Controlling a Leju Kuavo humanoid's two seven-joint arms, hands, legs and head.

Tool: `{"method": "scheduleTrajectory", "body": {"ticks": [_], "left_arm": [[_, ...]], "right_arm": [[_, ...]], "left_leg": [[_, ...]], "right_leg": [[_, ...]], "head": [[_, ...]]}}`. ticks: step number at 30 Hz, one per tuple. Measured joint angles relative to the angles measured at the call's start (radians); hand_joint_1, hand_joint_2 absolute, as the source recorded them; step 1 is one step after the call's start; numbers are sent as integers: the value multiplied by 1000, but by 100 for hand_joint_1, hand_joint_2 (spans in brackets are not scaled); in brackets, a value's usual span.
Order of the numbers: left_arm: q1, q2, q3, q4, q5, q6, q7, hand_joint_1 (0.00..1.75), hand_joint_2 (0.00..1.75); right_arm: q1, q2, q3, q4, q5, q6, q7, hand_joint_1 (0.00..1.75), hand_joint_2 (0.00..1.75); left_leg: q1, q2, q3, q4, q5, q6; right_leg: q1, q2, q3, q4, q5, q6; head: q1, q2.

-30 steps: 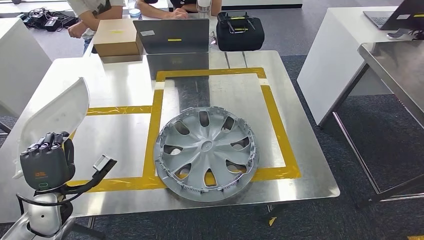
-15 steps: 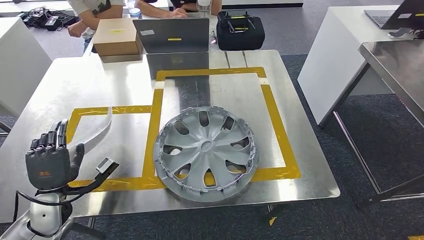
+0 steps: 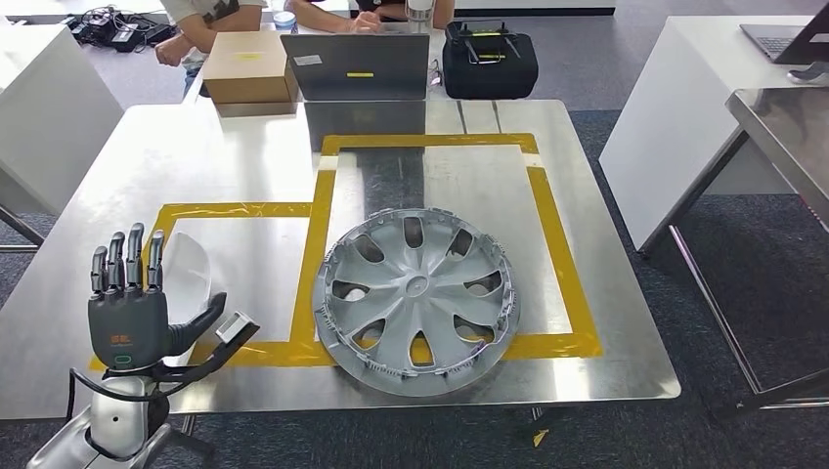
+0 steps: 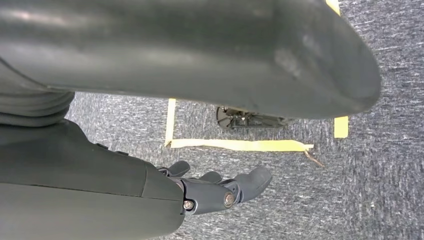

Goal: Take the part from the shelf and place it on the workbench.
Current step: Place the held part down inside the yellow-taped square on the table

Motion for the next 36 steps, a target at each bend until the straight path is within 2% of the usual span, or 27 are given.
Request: {"method": "scheduleTrajectory", "body": {"ticks": [2, 3, 4, 7, 8, 9, 10, 11, 12, 13, 15, 17, 18, 19, 20, 22, 23, 24, 25, 27, 28, 29, 30, 32, 33, 34, 36], "left_arm": [[1, -4, -4, 0, 0, 0, 0, 0, 0], [1, -7, -7, -1, 0, -1, 0, 0, 0], [1, -9, -9, -1, 0, -4, 0, 0, 0], [4, -17, -15, -2, 0, -12, 0, 0, 0], [5, -18, -17, -2, 0, -14, 0, 0, 0], [7, -19, -19, -2, 0, -15, 0, 0, 0], [7, -20, -21, -2, 0, -16, 0, 0, 0], [8, -21, -23, -3, 0, -16, 0, 0, 0], [8, -21, -24, -3, 0, -17, 0, 0, 0], [9, -21, -25, -4, 0, -17, 0, 0, 0], [12, -22, -26, -5, 0, -12, 0, 0, 0], [18, -23, -27, -4, 0, 0, 0, 0, 0], [21, -23, -27, -2, 0, 7, 0, 0, 0], [24, -23, -27, 0, 0, 11, 0, 0, 0], [25, -23, -27, 2, 0, 14, 0, 0, 0], [26, -23, -27, 7, 0, 15, -3, 0, 0], [27, -23, -27, 10, 0, 15, -4, 0, 0], [27, -23, -27, 13, 0, 15, -6, 0, 0], [27, -23, -27, 16, 0, 15, -6, 0, 0], [25, -23, -27, 19, 0, 15, -6, 0, 0], [24, -23, -27, 21, 0, 15, -5, 0, 0], [24, -24, -28, 22, 0, 15, -4, 0, 0], [25, -24, -28, 24, 0, 15, -2, 0, 0], [26, -24, -28, 25, 0, 14, 0, 0, 0], [25, -24, -28, 26, 0, 14, 0, 0, 0], [25, -23, -28, 25, 0, 14, 0, 0, 0], [25, -23, -28, 25, 0, 13, 0, 0, 0]], "right_arm": [[0, -1, 0, 0, 3, 1, -1, 0, 0], [-1, -1, 0, 0, 4, 2, -1, 0, 0], [-1, -2, 0, 0, 5, 4, -1, 0, 0], [-2, -3, 0, 0, 9, 10, -1, 0, 0], [-1, -4, 0, 0, 11, 11, -1, 0, 0], [-1, -4, 0, 0, 13, 12, -1, 0, 0], [-1, -5, 0, 0, 15, 13, -1, 0, 0], [-1, -6, 0, 0, 16, 13, -1, 0, 0], [-2, -6, 0, 0, 16, 13, -1, 0, 0], [-2, -7, 0, 0, 17, 13, -1, 0, 0], [-2, -7, 0, 0, 17, 12, 1, 0, 0], [-2, -7, 0, 0, 17, 10, 5, 0, 0], [-3, -7, 0, 0, 17, 8, 6, 0, 0], [-3, -7, 0, 0, 17, 7, 6, 0, 0], [-3, -7, 0, 0, 17, 7, 7, 0, 0], [-3, -7, 0, 0, 17, 6, 7, 0, 0], [-3, -6, 0, 0, 17, 5, 7, 0, 0], [-3, -6, 0, 0, 17, 4, 6, 0, 0], [-3, -6, 0, 0, 17, 4, 6, 0, 0], [-4, -5, 0, 0, 17, 4, 7, 0, 0], [-5, -5, 0, 0, 18, 5, 9, 0, 0], [-5, -5, 0, 0, 18, 6, 12, 0, 0], [-5, -5, 0, 0, 18, 8, 15, 0, 0], [-4, -5, 0, 0, 18, 10, 18, 0, 0], [-3, -5, 0, 0, 17, 10, 18, 0, 0], [-2, -5, -1, 0, 17, 10, 18, 0, 0], [-2, -5, -1, 0, 18, 10, 19, 0, 0]], "left_leg": [[2, 0, 5, -16, 9, 9], [7, 1, 9, -29, 16, 12], [11, 2, 13, -40, 23, 14], [16, 4, 13, -47, 29, 16], [18, 5, 12, -45, 28, 15], [20, 5, 10, -42, 27, 13], [23, 4, 10, -39, 26, 9], [26, 3, 9, -35, 24, 4], [28, 2, 7, -31, 23, -3], [30, 0, 4, -28, 24, -12], [31, -3, -1, -29, 32, -31], [34, -5, -3, -35, 39, -48], [35, -4, -8, -30, 30, -53], [36, -2, -17, -9, 8, -55], [35, -1, -34, 36, -27, -56], [32, 0, -78, 172, -105, -57], [31, 0, -92, 226, -126, -59], [31, 0, -90, 247, -128, -60], [32, 1, -68, 227, -112, -60], [33, 2, 13, 104, -67, -63], [32, 0, 47, 47, -54, -62], [30, -1, 68, 10, -51, -58], [27, -2, 72, -2, -57, -53], [25, -3, 62, -1, -50, -36], [25, -1, 55, -1, -45, -26], [26, 1, 46, -2, -38, -15], [24, 5, 27, -3, -23, 2]], "right_leg": [[0, -1, 4, -8, 3, 10], [1, 0, 1, 0, -6, 13], [2, 0, -13, 29, -27, 16], [-7, -1, -102, 209, -115, 28], [-11, -1, -126, 252, -122, 32], [-15, -1, -135, 262, -108, 36], [-19, -1, -124, 231, -75, 39], [-23, -1, -97, 168, -32, 43], [-25, 0, -67, 99, -1, 45], [-24, 3, -43, 45, 23, 42], [-17, 8, -31, 10, 33, 31], [-14, 9, -38, 5, 45, 13], [-15, 7, -40, 0, 51, 2], [-16, 4, -42, -6, 58, -9], [-18, 1, -45, -10, 64, -19], [-15, -4, -55, -8, 71, -27], [-14, -6, -61, -6, 73, -27], [-13, -8, -66, -2, 75, -27], [-14, -9, -71, 2, 76, -25], [-17, -8, -80, 14, 76, -20], [-17, -7, -86, 21, 76, -15], [-16, -6, -91, 27, 78, -8], [-14, -4, -97, 31, 81, -1], [-13, -1, -105, 33, 90, 13], [-15, -1, -111, 37, 84, 18], [-16, -2, -121, 56, 64, 23], [-18, -3, -157, 152, -18, 30]], "head": [[4, 0], [7, 0], [10, 0], [16, 0], [16, 0], [16, 0], [16, 0], [17, 0], [19, 0], [21, 0], [24, 0], [26, 0], [27, 0], [27, 0], [26, 0], [25, 0], [25, 0], [25, 0], [25, 0], [24, 0], [23, 0], [22, 0], [22, 0], [22, 0], [22, 0], [23, 0], [28, 0]]}}
